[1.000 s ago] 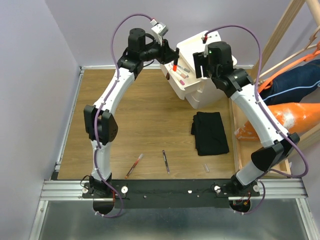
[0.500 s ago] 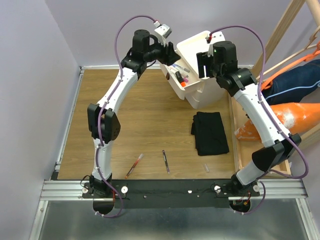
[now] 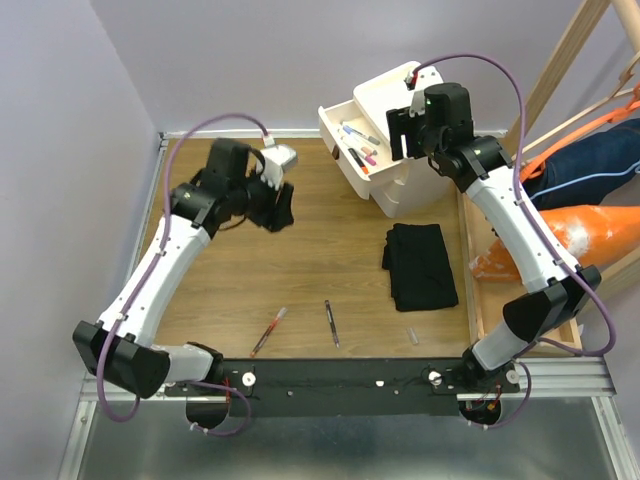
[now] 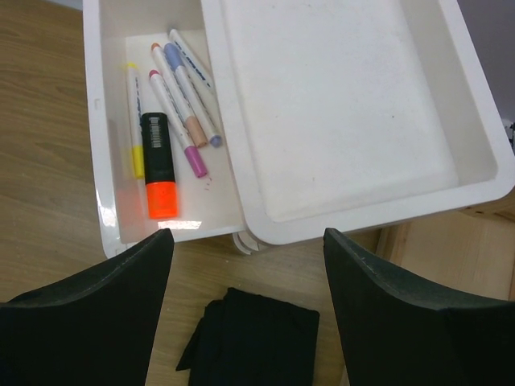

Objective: Sort the stationery into containers
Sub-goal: Pick up the pen from the corner of the board.

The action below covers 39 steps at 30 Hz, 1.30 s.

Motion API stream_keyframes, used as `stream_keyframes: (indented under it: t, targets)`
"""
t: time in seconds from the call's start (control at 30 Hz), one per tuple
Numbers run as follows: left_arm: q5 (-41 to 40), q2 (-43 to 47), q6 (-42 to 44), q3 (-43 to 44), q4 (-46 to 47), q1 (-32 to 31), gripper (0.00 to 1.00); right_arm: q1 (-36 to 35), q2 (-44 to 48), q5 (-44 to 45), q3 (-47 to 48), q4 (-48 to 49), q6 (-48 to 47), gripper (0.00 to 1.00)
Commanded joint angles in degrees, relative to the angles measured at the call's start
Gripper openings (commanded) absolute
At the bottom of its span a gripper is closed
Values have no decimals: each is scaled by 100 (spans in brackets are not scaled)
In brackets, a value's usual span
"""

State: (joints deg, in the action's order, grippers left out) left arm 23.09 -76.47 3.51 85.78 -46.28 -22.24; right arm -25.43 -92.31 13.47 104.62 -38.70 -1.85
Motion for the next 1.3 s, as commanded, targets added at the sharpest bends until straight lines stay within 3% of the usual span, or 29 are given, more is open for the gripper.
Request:
stream_keyframes:
  t: [0.0,0.1,0.2,0.53,1.27]
  targets:
    - [-472,96,598,-1553,-1357,-122,61,3,-59,-345,-82,-50,-26,82]
    - [-577,325,554,-2222,-1235,-140,63,3,-155,-512,-30,-103,9,82]
    - [-709,177,607,-2162,-1321,-210,63,3,-226,-609,23,-138,35,82]
    - [-824,-1492,1371,-1687,-2499,-834,61,3,-112,-618,-99,-182,-44,82]
    - [-1140,-2698,1073,-2109,-1718,-1371,58,-6,-278,-627,-20,-147,-149,82]
